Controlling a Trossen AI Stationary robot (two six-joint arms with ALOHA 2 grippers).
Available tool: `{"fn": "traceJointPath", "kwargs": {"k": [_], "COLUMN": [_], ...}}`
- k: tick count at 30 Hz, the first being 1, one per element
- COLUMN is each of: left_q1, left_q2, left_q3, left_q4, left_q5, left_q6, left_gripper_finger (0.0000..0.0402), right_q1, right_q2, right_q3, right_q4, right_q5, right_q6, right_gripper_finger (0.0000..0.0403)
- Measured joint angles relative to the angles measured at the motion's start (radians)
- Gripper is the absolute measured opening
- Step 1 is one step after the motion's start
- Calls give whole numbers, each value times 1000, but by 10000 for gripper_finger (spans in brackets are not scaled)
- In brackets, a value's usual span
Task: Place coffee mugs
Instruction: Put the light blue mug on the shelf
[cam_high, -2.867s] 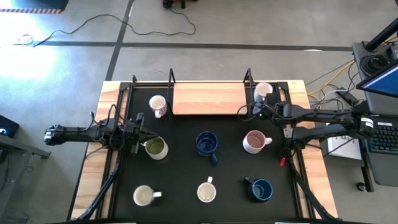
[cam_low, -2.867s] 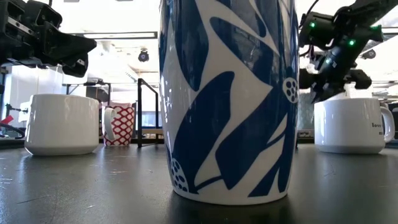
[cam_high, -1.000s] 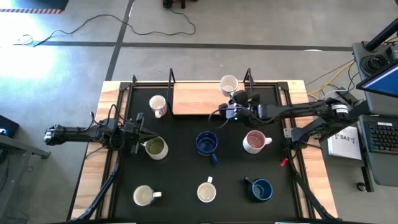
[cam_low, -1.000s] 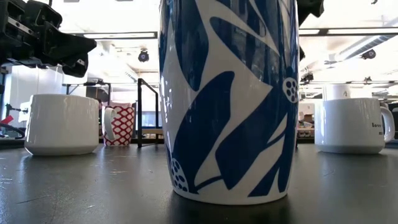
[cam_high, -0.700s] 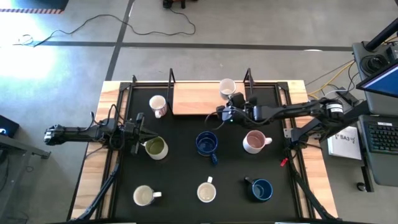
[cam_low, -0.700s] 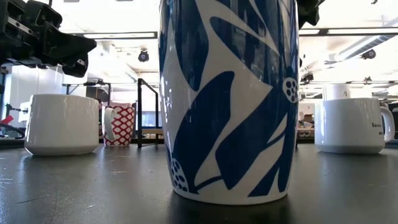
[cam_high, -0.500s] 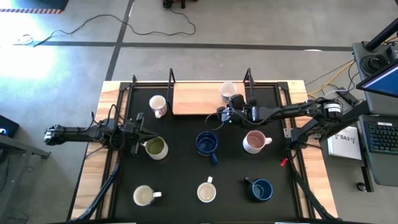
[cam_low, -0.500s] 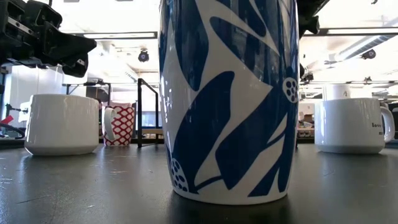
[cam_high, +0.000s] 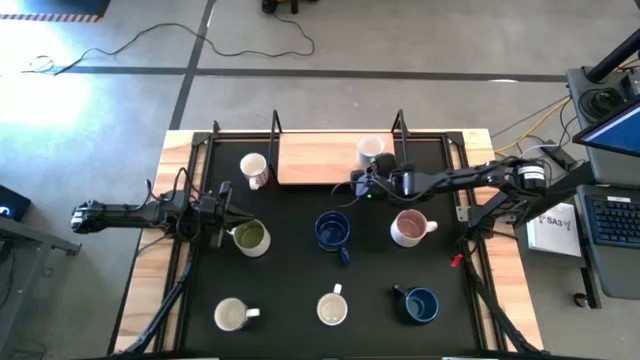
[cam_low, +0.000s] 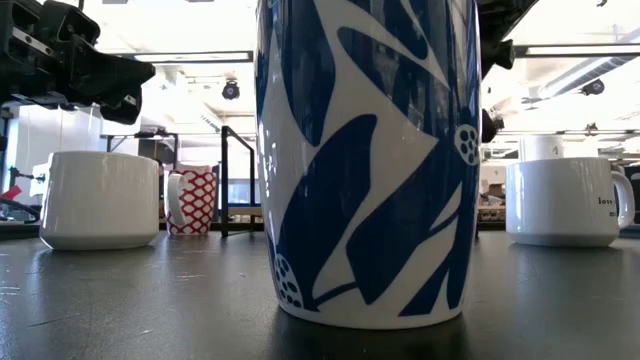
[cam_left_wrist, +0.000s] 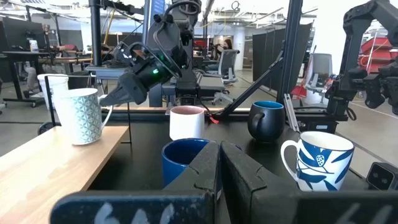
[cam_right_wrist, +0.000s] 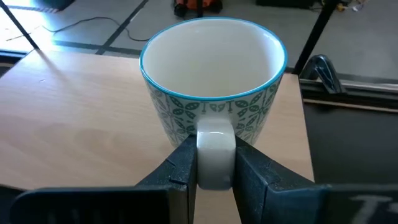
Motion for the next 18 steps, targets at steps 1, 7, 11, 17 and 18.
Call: {"fn": "traceJointPath", "kwargs": {"k": [1, 7, 11, 17, 18], "left_q1": [0, 0, 0, 0, 0], "left_q2": [0, 0, 0, 0, 0], "left_q3": [0, 0, 0, 0, 0], "left_q4": [0, 0, 0, 0, 0], "left_q5": [0, 0, 0, 0, 0], "left_q6": [0, 0, 0, 0, 0], "left_gripper_finger": [0, 0, 0, 0, 0], "right_q1": [0, 0, 0, 1, 0], "right_q2": [5, 29, 32, 12, 5], "right_q3": [-1, -1, -1, -1, -1], "right_q4": [16, 63, 62, 60, 58], "right_q5": [-9, -7, -8, -73, -88], "right_q6": [-5, -49, -52, -87, -95], "right_gripper_finger": [63, 68, 85, 113, 117]}}
